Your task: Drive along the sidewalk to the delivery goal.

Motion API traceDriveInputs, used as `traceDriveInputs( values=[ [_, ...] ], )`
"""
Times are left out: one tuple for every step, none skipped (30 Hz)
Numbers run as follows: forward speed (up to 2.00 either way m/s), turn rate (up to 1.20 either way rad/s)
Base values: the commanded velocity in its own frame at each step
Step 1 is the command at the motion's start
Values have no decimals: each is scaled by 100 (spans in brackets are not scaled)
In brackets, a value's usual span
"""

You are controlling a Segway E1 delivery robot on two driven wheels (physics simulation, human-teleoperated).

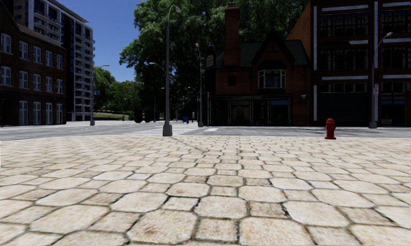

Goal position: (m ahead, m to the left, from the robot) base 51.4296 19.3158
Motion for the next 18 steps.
traceDriveInputs(
  values=[
    [200, 40],
    [200, 41],
    [200, 41],
    [200, 41],
    [200, 41],
    [200, 41],
    [200, 41],
    [200, 42],
    [200, 42],
    [200, 43],
    [200, 43],
    [200, 43],
    [200, 43],
    [200, 43],
    [200, 43],
    [200, 43],
    [200, 43],
    [200, 43]
  ],
)
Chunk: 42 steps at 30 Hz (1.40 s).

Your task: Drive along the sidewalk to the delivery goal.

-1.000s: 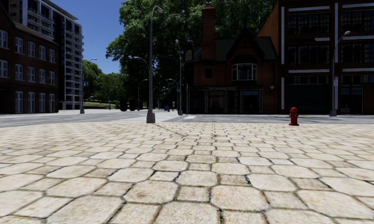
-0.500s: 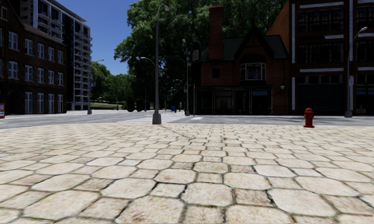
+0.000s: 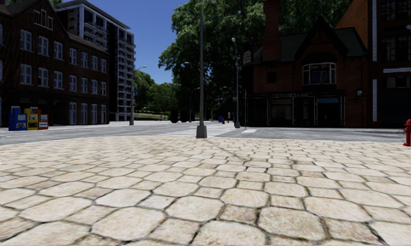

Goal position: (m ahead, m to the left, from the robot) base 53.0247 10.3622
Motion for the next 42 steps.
traceDriveInputs(
  values=[
    [200, 43],
    [200, 43],
    [200, 43],
    [200, 43],
    [200, 43],
    [200, 43],
    [200, 43],
    [200, 43],
    [200, 43],
    [200, 43],
    [200, 43],
    [200, 43],
    [200, 43],
    [200, 43],
    [200, 43],
    [200, 43],
    [200, 43],
    [200, 43],
    [200, 43],
    [200, 43],
    [200, 39],
    [200, 39],
    [200, 28],
    [200, 26],
    [200, 25],
    [200, 25],
    [200, 0],
    [200, 0],
    [200, 0],
    [200, 0],
    [200, 0],
    [200, 0],
    [200, 0],
    [200, 0],
    [200, 0],
    [200, 0],
    [200, 0],
    [200, 0],
    [200, 0],
    [200, 0],
    [200, 0],
    [200, 0]
  ],
)
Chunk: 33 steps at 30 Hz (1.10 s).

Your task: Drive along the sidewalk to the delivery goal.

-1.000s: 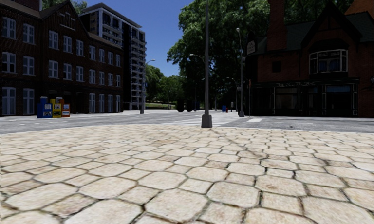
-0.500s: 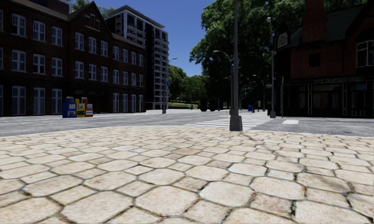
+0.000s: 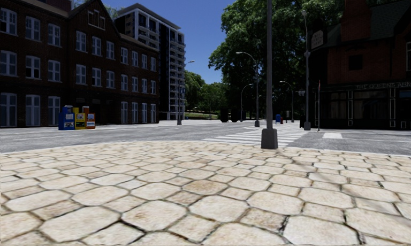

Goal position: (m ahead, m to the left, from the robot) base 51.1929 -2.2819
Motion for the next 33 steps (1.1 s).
traceDriveInputs(
  values=[
    [200, 0],
    [200, 0],
    [200, 0],
    [200, 0],
    [200, 0],
    [200, 0],
    [200, 0],
    [200, 0],
    [200, 0],
    [200, 0],
    [200, 0],
    [200, 0],
    [200, 0],
    [200, 0],
    [200, 0],
    [200, 0],
    [200, 0],
    [200, 0],
    [200, 0],
    [200, 0],
    [200, 0],
    [200, 0],
    [200, 0],
    [200, 0],
    [200, 0],
    [200, 0],
    [200, 0],
    [200, 0],
    [200, 0],
    [200, 0],
    [200, 0],
    [200, 0],
    [200, 0]
  ],
)
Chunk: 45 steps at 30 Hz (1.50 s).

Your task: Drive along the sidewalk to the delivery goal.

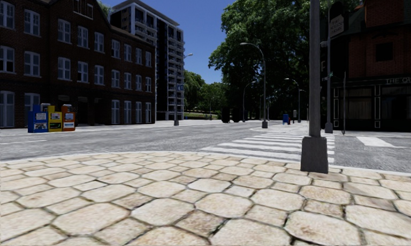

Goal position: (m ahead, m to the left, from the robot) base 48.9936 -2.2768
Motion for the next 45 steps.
traceDriveInputs(
  values=[
    [200, 0],
    [200, 0],
    [200, 0],
    [200, 0],
    [200, 0],
    [200, 0],
    [200, 0],
    [200, 0],
    [200, 0],
    [200, 0],
    [200, -1],
    [200, -8],
    [200, -20],
    [200, -20],
    [200, -32],
    [200, -38],
    [200, -40],
    [200, -40],
    [200, -40],
    [200, -40],
    [200, -40],
    [200, -40],
    [200, -41],
    [200, -41],
    [200, -42],
    [200, -42],
    [200, -43],
    [200, -43],
    [200, -43],
    [200, -43],
    [200, -43],
    [200, -43],
    [200, -43],
    [200, -43],
    [200, -43],
    [200, -43],
    [200, -43],
    [200, -43],
    [200, -43],
    [200, -43],
    [200, -43],
    [200, -43],
    [200, -43],
    [200, -43],
    [200, -43]
  ],
)
